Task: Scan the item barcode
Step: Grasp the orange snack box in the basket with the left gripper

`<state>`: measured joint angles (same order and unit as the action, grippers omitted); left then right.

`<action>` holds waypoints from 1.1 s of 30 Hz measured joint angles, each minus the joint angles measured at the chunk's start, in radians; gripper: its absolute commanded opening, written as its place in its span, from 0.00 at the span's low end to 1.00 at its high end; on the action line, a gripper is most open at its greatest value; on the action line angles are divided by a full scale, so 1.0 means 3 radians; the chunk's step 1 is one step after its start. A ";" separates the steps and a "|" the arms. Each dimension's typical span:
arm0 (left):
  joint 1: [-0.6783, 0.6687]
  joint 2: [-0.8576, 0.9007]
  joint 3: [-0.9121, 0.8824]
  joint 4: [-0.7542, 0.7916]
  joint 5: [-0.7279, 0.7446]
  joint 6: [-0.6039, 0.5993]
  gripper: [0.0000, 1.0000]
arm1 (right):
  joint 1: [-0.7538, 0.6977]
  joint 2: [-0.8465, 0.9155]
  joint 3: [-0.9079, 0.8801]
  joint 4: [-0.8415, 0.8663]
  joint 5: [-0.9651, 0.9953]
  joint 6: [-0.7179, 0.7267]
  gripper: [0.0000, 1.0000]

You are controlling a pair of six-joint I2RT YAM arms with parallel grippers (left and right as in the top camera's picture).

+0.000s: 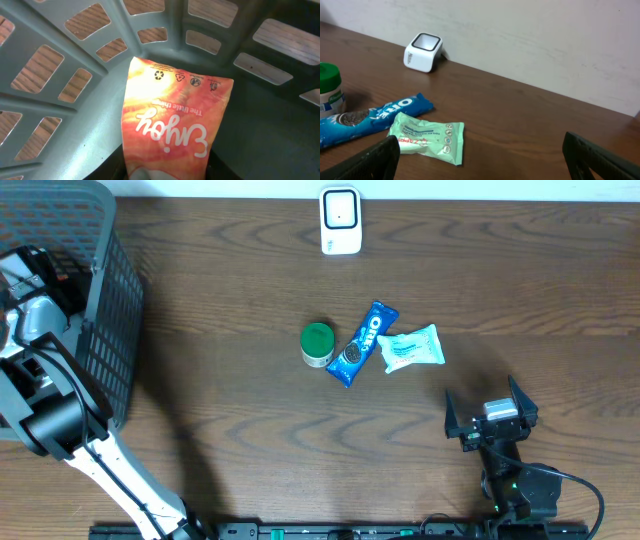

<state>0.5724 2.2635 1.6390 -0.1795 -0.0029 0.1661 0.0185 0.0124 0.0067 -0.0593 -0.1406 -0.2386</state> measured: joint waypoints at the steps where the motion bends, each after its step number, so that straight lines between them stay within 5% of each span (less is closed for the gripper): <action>1: 0.0000 0.0000 0.0001 -0.0006 0.0000 0.0001 0.33 | 0.0000 0.0000 0.0000 0.0000 0.0000 0.0000 0.99; 14: 0.0041 -0.0511 -0.0161 -0.0487 -0.0069 -0.0102 0.33 | 0.0000 0.0000 0.0000 0.0000 0.0000 0.0000 0.99; 24: -0.0008 -0.2233 -0.0142 -0.0832 0.0112 -0.0481 0.33 | 0.0000 0.0000 0.0000 0.0000 0.0000 0.0000 0.99; 33: -0.0977 -0.3052 -0.0131 -0.1340 0.0576 -0.0610 0.33 | 0.0000 0.0000 0.0000 0.0000 0.0000 0.0000 0.99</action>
<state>0.2794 1.3479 1.5997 -0.5816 0.1699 -0.0170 0.0185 0.0124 0.0067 -0.0593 -0.1406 -0.2386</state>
